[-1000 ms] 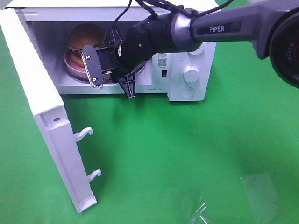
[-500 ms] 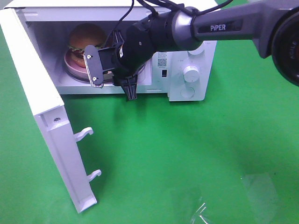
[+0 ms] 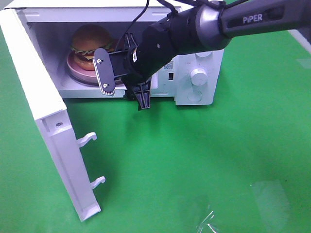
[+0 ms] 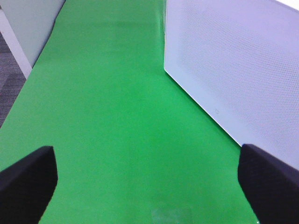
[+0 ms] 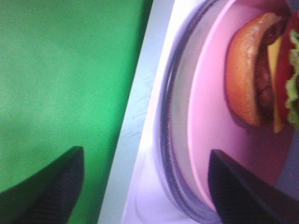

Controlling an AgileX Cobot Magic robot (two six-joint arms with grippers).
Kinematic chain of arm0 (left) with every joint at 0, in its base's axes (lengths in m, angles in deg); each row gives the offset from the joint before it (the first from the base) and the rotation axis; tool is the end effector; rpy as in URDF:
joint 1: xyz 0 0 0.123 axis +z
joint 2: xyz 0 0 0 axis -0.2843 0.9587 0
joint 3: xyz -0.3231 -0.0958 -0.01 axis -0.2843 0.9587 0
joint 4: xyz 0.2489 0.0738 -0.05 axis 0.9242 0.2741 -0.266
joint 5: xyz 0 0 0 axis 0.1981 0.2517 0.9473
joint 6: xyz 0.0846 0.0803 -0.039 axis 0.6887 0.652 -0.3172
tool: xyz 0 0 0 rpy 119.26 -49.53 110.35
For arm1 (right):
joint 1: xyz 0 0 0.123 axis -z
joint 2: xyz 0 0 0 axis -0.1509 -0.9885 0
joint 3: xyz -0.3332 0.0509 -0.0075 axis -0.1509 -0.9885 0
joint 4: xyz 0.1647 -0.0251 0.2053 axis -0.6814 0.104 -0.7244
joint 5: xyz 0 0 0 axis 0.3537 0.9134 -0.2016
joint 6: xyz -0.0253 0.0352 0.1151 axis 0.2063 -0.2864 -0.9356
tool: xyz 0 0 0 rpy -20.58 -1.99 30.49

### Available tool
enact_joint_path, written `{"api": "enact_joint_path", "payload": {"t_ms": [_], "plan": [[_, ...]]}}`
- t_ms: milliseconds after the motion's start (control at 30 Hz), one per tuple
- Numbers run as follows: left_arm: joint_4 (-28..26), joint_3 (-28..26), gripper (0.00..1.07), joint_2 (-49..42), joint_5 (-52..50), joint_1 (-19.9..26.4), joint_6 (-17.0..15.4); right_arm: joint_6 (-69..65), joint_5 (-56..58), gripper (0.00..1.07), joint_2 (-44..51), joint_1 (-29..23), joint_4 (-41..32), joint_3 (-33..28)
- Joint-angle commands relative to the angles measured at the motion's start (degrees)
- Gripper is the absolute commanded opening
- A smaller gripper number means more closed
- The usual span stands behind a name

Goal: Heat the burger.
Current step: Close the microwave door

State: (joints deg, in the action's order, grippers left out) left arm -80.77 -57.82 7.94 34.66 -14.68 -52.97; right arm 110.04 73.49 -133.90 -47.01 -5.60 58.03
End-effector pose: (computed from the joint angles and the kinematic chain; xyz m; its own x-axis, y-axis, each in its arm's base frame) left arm -0.0192 -0.0033 0.2717 -0.4398 0.0267 -0.8977 0.0054 0.9996 0.0271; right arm 0.4410 0.3413 0.1755 0.3923 -0.8979 -0.1995 -0.6963 -0.1482 -0.7023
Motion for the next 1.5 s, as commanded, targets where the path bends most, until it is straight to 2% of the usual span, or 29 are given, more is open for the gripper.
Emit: {"api": "enact_joint_path", "payload": {"t_ms": [33, 200, 300, 667, 1067, 1200, 1367, 1500], "plan": [[-0.29, 0.29, 0.98, -1.09, -0.8, -0.4, 0.0, -0.4, -1.78, 0.82, 2.81, 0.17, 0.06, -2.69], [-0.29, 0.29, 0.98, -1.09, -0.8, -0.4, 0.0, -0.4, -3.5, 0.81, 5.27, 0.17, 0.57, -6.02], [-0.29, 0.29, 0.98, -1.09, -0.8, -0.4, 0.0, -0.8, -5.16, 0.8, 8.19, 0.23, 2.12, -10.49], [-0.29, 0.29, 0.98, -1.09, -0.8, -0.4, 0.0, -4.35, -6.59, 0.77, 17.65, 0.34, 5.04, -21.14], [-0.29, 0.29, 0.98, -1.09, -0.8, -0.4, 0.0, -18.11, -8.02, 0.76, 26.99, 0.92, 4.87, -30.83], [-0.29, 0.29, 0.98, -1.09, -0.8, -0.4, 0.0, -28.71, -7.73, 0.76, 33.06, 0.92, 4.7, -36.73], [-0.29, 0.29, 0.98, -1.09, -0.8, -0.4, 0.0, -35.29, -6.88, 0.76, 36.04, 0.92, 4.53, -39.42], [-0.29, 0.29, 0.98, -1.09, -0.8, -0.4, 0.0, -46.12, -1.03, 0.76, 41.2, 0.92, 4.53, -43.26]]}}
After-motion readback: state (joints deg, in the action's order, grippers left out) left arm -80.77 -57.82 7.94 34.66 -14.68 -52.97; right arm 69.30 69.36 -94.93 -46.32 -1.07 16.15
